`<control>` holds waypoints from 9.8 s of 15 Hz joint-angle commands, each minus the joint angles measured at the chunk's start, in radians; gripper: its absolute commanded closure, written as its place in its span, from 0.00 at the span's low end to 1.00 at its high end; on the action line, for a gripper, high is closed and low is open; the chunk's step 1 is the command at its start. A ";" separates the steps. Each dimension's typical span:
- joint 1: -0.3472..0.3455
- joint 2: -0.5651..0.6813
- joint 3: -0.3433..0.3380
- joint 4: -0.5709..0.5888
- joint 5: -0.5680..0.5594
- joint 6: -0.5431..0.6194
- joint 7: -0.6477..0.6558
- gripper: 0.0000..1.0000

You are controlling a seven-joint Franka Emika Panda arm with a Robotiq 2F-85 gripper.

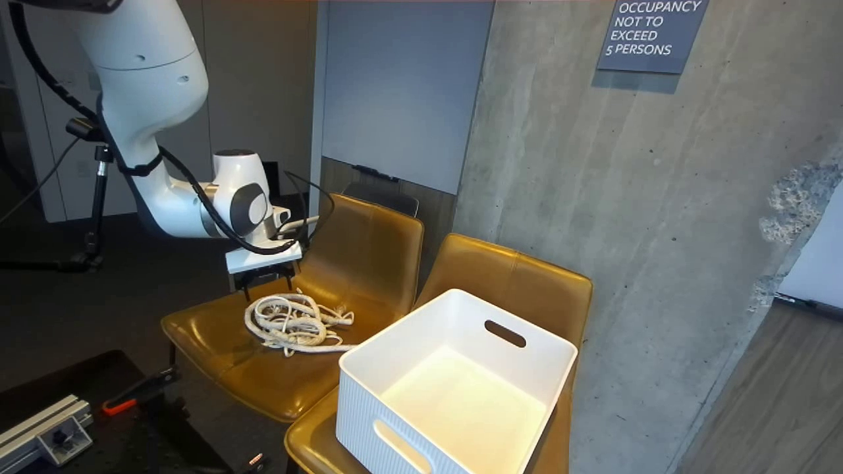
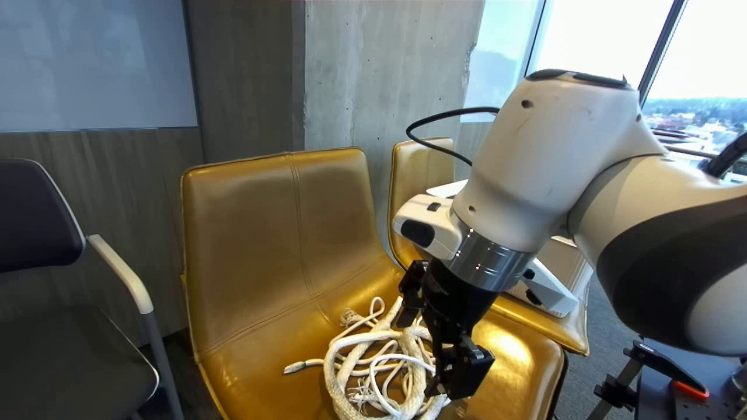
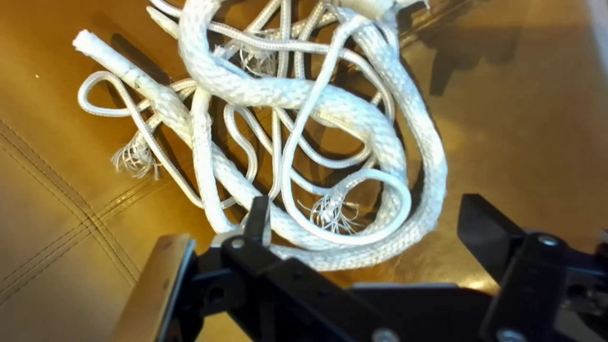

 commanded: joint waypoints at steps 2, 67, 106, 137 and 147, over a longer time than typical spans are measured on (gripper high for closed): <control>0.112 0.056 -0.111 0.046 -0.195 0.006 0.001 0.00; -0.382 -0.336 -0.289 0.468 0.050 -0.671 -0.125 1.00; -0.002 -0.108 -0.027 -0.025 0.073 -0.139 0.170 0.00; 0.018 0.288 -0.112 0.283 0.076 -0.212 0.149 1.00; -0.059 -0.081 -0.154 0.233 0.037 -0.374 0.110 1.00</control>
